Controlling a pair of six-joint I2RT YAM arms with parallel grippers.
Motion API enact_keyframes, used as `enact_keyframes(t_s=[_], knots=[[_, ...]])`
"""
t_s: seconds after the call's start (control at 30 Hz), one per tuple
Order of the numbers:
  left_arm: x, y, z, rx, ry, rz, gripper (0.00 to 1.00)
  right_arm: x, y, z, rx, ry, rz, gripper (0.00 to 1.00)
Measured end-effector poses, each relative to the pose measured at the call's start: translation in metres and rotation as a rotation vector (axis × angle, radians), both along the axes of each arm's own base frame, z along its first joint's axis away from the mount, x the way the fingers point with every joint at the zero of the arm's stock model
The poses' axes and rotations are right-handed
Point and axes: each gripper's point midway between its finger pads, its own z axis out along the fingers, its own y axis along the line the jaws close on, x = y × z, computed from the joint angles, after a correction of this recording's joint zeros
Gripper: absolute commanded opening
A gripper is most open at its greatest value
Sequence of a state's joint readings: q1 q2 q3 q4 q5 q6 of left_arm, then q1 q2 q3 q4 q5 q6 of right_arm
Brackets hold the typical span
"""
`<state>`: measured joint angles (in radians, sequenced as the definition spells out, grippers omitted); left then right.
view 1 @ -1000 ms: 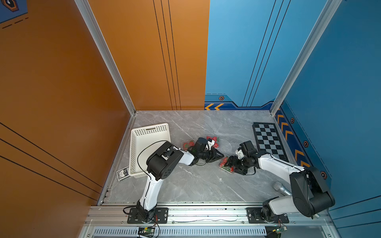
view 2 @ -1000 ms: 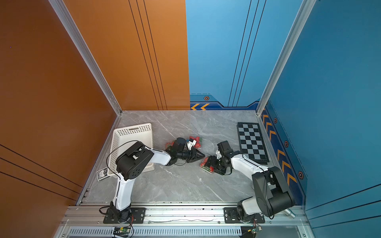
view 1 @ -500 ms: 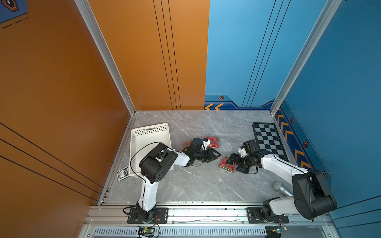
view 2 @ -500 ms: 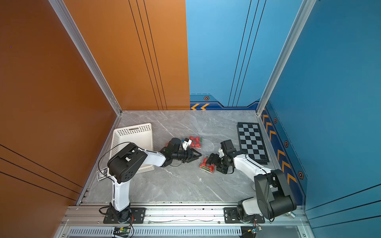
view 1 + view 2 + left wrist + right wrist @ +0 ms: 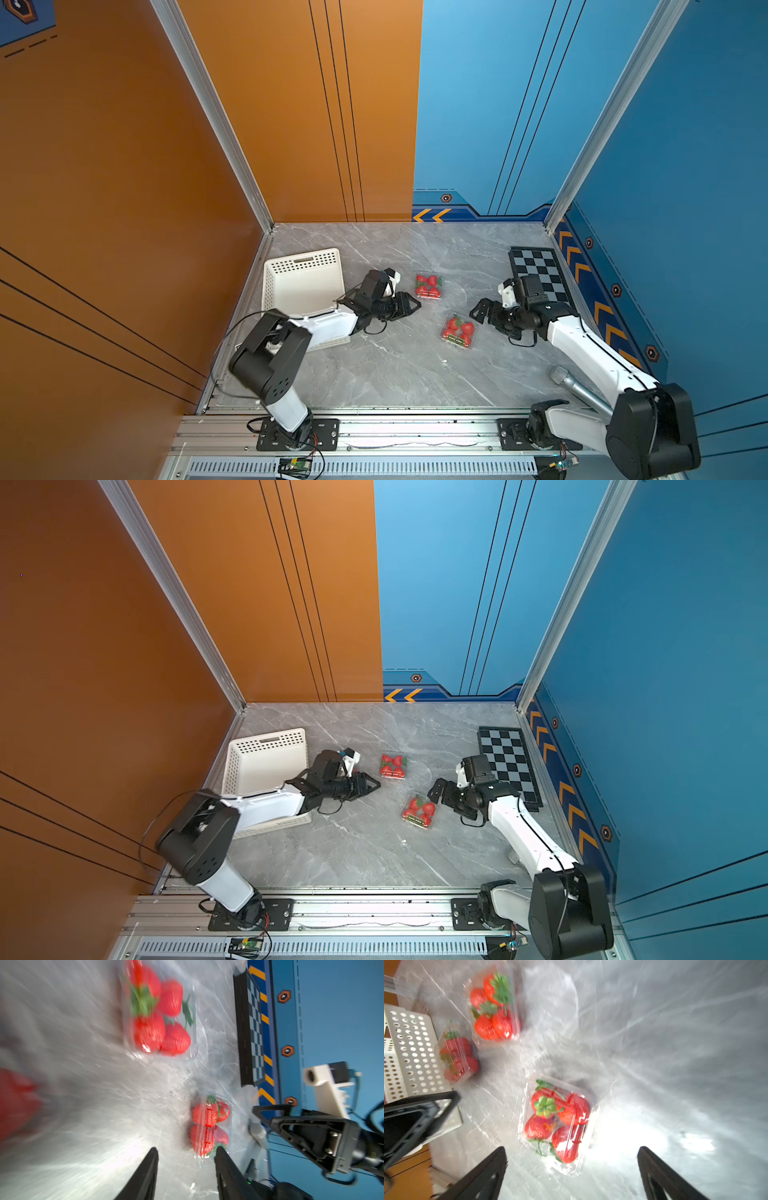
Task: Pack strawberries into containers
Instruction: Reset both arms
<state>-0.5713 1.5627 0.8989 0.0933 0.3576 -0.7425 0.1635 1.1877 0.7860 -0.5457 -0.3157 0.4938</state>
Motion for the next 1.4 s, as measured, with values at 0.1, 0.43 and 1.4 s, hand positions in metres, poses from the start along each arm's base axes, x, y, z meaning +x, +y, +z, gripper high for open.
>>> enact_keyframes(t_s=[0.1,0.43,1.4], knots=[[0.018,0.041,0.051,0.162,-0.214,0.084,0.54,0.015,-0.022,0.015,-0.102,-0.093,-0.05,1.0],[0.023,0.215,0.023,0.743,-0.432,0.432,0.7,0.044,-0.077,0.06,-0.447,-0.457,-0.186,1.0],[0.041,0.287,-0.043,0.832,-0.702,0.55,0.99,0.057,-0.142,-0.03,-0.548,-0.739,-0.347,1.0]])
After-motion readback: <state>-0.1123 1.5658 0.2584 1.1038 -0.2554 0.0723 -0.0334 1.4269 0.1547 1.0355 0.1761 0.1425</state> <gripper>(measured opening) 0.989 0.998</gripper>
